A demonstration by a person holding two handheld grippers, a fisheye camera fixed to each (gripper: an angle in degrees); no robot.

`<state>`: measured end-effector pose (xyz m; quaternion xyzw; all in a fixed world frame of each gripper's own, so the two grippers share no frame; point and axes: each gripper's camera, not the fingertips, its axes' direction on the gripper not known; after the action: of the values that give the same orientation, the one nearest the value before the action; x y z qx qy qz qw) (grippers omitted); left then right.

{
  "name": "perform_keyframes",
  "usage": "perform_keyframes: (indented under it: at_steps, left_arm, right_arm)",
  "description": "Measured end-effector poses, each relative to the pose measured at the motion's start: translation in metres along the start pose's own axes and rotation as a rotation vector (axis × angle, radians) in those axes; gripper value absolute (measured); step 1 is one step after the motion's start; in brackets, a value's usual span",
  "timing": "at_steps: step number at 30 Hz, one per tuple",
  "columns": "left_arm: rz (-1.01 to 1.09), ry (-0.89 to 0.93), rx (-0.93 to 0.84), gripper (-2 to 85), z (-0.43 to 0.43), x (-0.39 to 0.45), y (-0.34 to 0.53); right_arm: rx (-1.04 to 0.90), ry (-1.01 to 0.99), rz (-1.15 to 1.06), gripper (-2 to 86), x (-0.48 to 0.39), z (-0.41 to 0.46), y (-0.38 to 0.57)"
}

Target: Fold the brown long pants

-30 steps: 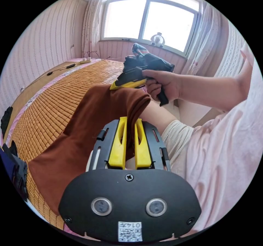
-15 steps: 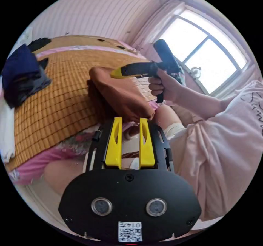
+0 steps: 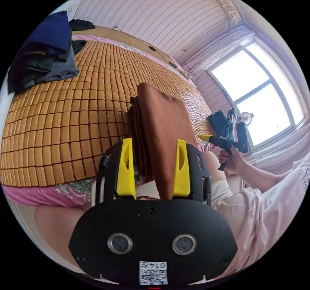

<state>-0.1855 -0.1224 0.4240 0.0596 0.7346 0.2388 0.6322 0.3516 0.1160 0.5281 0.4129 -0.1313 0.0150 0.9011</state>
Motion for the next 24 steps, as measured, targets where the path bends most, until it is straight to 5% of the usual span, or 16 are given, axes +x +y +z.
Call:
perform_keyframes:
  at_steps: [6, 10, 15, 24]
  left_arm:
    - [-0.056, 0.038, -0.164, 16.1, 0.080, -0.011, -0.022]
    - [-0.175, 0.173, -0.196, 11.4, 0.095, -0.031, -0.018]
    - [-0.189, 0.200, -0.204, 8.8, 0.102, -0.027, -0.013]
    - [0.075, 0.414, -0.131, 8.3, 0.169, 0.155, -0.063]
  right_arm:
    - [-0.040, -0.233, 0.061, 17.2, 0.007, 0.031, 0.005]
    - [-0.153, -0.124, -0.014, 11.4, -0.022, 0.037, -0.003]
    - [-0.112, 0.045, -0.382, 6.4, -0.100, -0.002, 0.002]
    - [0.230, 0.225, -0.500, 5.8, -0.078, -0.188, 0.037]
